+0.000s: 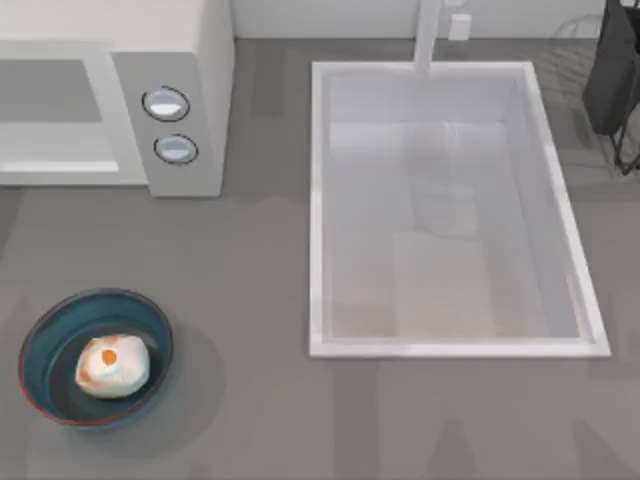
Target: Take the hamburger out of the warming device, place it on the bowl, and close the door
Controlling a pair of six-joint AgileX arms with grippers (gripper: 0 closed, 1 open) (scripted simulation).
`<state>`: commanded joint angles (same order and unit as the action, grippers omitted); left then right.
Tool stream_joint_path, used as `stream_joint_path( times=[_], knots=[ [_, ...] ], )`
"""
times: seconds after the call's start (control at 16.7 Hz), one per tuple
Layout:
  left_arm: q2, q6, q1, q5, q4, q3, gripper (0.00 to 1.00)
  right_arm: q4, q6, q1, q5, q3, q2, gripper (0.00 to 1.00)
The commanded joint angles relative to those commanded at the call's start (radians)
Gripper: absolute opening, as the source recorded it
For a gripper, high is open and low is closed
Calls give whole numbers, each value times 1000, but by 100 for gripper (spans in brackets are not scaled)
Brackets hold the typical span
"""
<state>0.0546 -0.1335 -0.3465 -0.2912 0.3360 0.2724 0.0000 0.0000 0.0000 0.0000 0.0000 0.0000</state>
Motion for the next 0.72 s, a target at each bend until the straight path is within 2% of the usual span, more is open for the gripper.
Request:
stream_joint_path(
  times=[0.24, 0.72],
  knots=[
    [352, -177, -167, -94, 107, 254, 0, 0, 0, 0, 0, 0, 0, 100],
    [1224, -562, -513, -283, 320, 803, 0, 0, 0, 0, 0, 0, 0, 100]
  ],
)
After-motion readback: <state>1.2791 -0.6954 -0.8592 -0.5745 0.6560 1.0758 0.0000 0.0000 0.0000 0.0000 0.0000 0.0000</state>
